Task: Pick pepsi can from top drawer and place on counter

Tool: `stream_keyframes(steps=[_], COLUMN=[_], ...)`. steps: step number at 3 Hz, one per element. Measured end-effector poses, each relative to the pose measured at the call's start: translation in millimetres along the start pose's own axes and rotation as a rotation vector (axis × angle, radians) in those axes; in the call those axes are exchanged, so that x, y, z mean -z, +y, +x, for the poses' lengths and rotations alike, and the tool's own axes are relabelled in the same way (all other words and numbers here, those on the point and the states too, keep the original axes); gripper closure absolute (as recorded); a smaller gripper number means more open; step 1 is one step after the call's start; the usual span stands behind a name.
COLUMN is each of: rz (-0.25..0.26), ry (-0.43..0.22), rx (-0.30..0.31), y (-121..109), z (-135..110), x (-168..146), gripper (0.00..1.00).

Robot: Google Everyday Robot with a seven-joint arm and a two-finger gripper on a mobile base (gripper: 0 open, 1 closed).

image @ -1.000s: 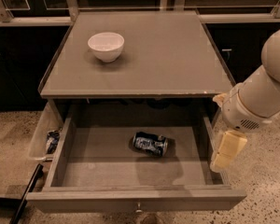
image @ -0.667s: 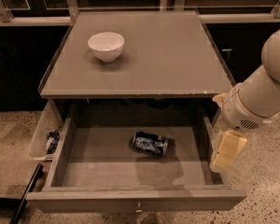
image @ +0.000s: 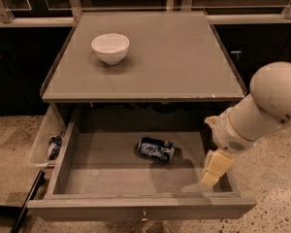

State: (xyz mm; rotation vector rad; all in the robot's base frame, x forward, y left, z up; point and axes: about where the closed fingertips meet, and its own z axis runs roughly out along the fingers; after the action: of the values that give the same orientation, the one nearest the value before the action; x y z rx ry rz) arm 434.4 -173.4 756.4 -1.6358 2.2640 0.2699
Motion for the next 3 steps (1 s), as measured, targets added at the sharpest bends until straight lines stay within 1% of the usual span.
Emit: stream_keyframes(steps=[1, 2, 3], rz=[-0.009, -0.009, 0.009], ry=[-0.071, -0.071, -0.122], rx=[0.001, 0.001, -0.004], y=[-1, -1, -3], z=[-9, -9, -12], x=[-30, -30, -40], gripper=[0.0, 0.0, 0.0])
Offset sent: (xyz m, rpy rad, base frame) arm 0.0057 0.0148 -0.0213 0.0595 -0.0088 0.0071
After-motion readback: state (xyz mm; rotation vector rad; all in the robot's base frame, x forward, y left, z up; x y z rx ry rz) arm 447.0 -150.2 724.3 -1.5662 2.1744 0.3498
